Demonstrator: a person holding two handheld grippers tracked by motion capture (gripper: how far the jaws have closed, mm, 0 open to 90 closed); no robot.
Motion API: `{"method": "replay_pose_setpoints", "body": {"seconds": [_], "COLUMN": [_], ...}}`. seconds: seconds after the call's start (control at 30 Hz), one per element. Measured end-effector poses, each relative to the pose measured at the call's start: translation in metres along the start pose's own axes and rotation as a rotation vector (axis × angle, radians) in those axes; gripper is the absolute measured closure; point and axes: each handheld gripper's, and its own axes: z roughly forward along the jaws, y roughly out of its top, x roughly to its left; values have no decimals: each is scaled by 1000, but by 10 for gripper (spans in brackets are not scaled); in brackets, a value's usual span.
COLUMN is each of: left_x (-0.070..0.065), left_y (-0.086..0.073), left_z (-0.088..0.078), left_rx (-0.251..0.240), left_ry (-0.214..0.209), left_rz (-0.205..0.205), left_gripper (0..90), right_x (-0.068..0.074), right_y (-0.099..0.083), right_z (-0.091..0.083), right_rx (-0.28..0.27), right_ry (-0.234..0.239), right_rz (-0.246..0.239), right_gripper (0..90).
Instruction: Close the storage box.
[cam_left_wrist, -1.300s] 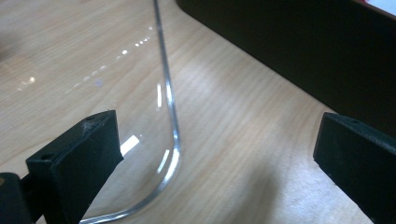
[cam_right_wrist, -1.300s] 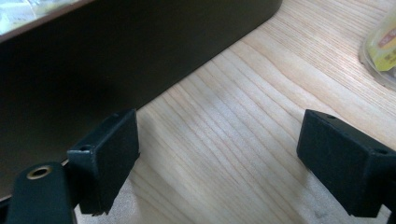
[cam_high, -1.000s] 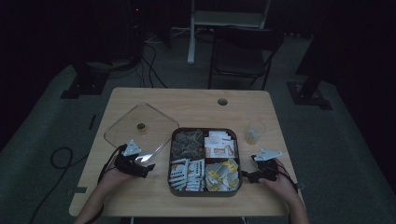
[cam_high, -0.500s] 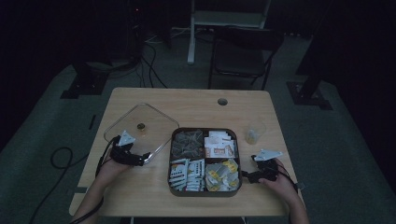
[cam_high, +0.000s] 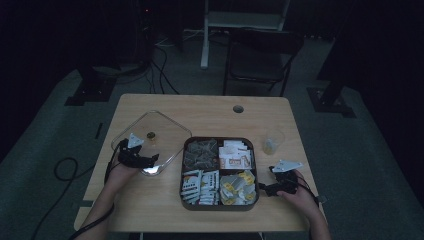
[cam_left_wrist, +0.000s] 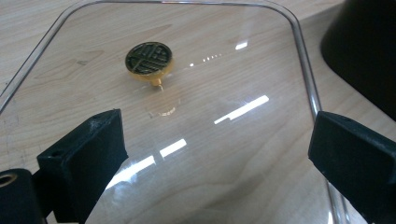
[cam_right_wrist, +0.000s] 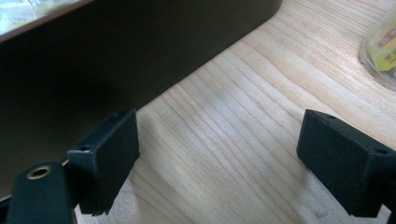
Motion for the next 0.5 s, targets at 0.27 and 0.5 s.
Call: {"method": "replay_pose_setpoints", "body": {"seconds": [0.27, 0.5], "left_x": [12, 18], "left_y": [7, 13], "left_z": [11, 24], "left_rx": [2, 11], "left_ry": [10, 28], "left_rz": [-44, -63], "left_gripper": [46, 57], "right_x": [0, 0], "right_y": [0, 0], "right_z": [0, 0], "right_rx": [0, 0], "right_ry": [0, 0], "right_rz": [0, 0], "right_gripper": [125, 125]}}
